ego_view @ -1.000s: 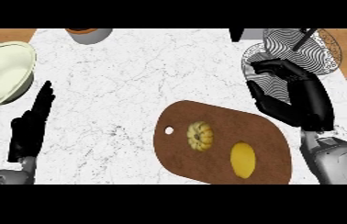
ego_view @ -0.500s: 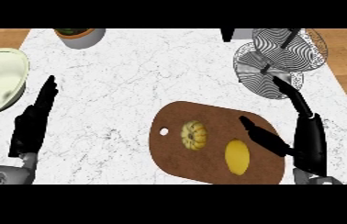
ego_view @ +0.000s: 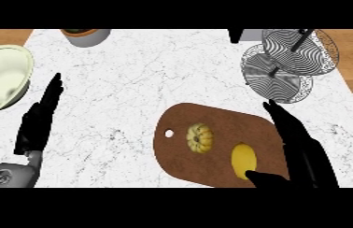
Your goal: Pick the squash from the cutting board and place it in the tiered basket
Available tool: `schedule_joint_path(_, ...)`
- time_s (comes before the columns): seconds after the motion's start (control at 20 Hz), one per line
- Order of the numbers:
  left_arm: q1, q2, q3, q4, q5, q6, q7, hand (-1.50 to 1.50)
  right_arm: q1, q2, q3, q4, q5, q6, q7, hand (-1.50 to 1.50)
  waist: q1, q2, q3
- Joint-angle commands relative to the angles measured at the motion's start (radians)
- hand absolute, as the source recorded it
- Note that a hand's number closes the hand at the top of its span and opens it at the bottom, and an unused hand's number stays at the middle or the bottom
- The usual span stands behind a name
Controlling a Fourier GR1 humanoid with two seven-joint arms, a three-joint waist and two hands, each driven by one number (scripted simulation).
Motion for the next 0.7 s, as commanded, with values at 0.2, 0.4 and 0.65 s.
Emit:
schedule_joint_path(0.2, -0.038, -0.034, -0.034, -0.007, -0.022, -0.006, 0.016, 0.00, -0.264, 0.156, 0.142, -0.099, 0.147, 0.432, 0.531, -1.50, 0.044, 0.010, 0.004)
schedule_joint_path(0.4, -0.034, -0.022, -0.016, 0.014, -0.024, -0.015, 0.001, 0.00, -0.351, 0.323, 0.174, 0.021, 0.176, 0.530, 0.670, -1.50, 0.048, 0.010, 0.005)
schedule_joint_path(0.65, -0.052, -0.063, -0.026, 0.017, -0.040, 0.010, 0.009, 0.00, -0.383, 0.459, 0.143, 0.116, 0.171, 0.602, 0.712, -1.50, 0.031, 0.009, 0.008)
